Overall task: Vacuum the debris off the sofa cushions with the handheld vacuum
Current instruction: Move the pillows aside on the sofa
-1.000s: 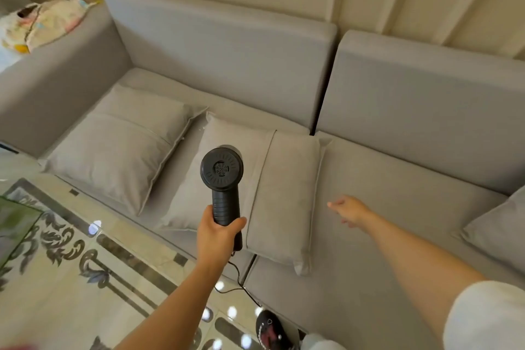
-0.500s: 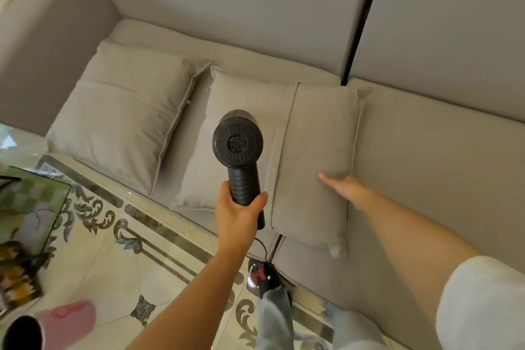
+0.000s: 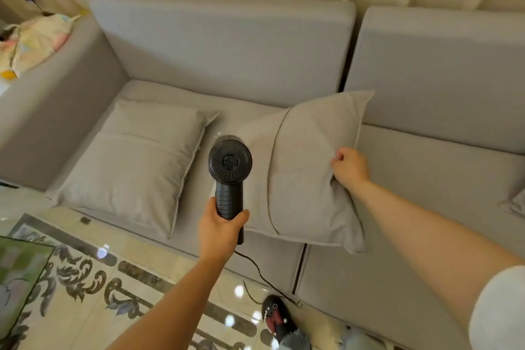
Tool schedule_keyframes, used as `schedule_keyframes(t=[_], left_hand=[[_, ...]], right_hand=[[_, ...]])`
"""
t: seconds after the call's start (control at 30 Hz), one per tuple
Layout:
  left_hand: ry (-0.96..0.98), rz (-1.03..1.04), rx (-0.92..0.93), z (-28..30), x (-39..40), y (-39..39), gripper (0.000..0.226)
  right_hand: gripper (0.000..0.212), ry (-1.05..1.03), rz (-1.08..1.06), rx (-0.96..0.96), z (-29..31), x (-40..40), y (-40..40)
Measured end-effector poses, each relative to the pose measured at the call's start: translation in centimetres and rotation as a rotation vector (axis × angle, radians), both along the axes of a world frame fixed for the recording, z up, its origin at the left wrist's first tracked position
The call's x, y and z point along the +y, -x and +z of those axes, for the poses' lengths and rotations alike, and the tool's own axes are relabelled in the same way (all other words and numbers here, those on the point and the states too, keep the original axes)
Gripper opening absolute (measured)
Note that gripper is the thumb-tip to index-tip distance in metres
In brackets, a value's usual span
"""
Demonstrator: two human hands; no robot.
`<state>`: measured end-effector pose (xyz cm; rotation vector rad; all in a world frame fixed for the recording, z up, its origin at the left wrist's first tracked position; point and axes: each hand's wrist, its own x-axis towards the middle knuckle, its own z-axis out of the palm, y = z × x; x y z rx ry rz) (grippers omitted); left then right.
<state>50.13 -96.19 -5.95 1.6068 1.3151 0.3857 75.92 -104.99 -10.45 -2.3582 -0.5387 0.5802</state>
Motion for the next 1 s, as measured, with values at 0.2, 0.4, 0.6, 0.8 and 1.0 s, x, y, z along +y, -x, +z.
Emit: schedule_keyframes(t=[0.2,0.4,0.6,0.8,1.0], left_hand=[[0.020,0.007,-0.120,4.0,0.8,-0.7,0.028],[0.016,-0.166,-0.181,6.3,-0.6,-3.0,0.031],[0.034,-0.260,-0.167,6.4,-3.1,-6.0,0.034],[0.016,-0.331,-0.137,6.6,-7.1,-11.2,0.030],[0.022,-0.338,-0.108,6.4,-10.8,-16.9,0.029]], right_hand=[[0.036,0.158,0.165,-0.349,12.2,-3.7,-2.0],[0.012,0.343,0.126,-0.562,18.6,-11.6,-5.3],[0.043,0.498,0.196,-0.642,20.2,-18.2,-7.6],[0.044,0.561,0.191,-0.596,19.0,-25.3,-11.4],[0.040,0.509,0.271,-0.542,18.0,-29.7,-15.9]])
